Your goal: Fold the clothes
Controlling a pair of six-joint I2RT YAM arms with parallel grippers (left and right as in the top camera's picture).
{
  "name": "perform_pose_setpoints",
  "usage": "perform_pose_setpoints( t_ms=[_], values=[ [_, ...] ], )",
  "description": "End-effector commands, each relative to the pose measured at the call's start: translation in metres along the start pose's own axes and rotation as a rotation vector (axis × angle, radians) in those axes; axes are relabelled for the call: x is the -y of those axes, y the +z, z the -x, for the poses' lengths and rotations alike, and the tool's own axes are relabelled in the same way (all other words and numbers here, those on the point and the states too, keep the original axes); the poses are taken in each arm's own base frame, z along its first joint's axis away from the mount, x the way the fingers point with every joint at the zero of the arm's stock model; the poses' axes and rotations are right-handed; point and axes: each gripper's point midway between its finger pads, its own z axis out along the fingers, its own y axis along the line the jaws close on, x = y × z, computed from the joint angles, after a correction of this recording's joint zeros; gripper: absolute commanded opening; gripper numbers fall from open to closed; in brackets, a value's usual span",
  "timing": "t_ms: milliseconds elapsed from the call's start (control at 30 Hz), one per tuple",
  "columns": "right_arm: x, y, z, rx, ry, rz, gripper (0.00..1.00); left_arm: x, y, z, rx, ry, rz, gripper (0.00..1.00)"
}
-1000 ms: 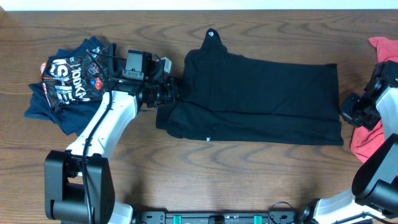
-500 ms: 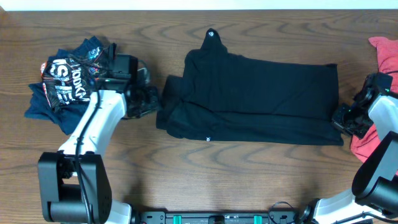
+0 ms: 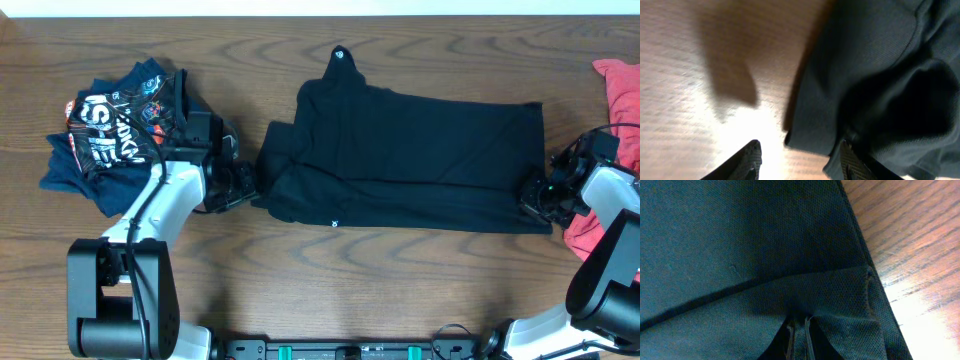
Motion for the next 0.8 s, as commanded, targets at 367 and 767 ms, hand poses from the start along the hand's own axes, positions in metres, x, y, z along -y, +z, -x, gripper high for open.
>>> perform_pose_setpoints(
  t_ms=[367,767],
  values=[
    [-0.007,0.001,-0.003,-0.005,-0.030,0.023,0.07,0.004,0.022,-0.012,-0.001,0.009,-0.092,0.27],
    [0.023,-0.001,-0.007,-0.014,0.016,-0.148,0.05,-0.039,0.016,0.012,0.098,-0.048,0.078,0.06]
  ],
)
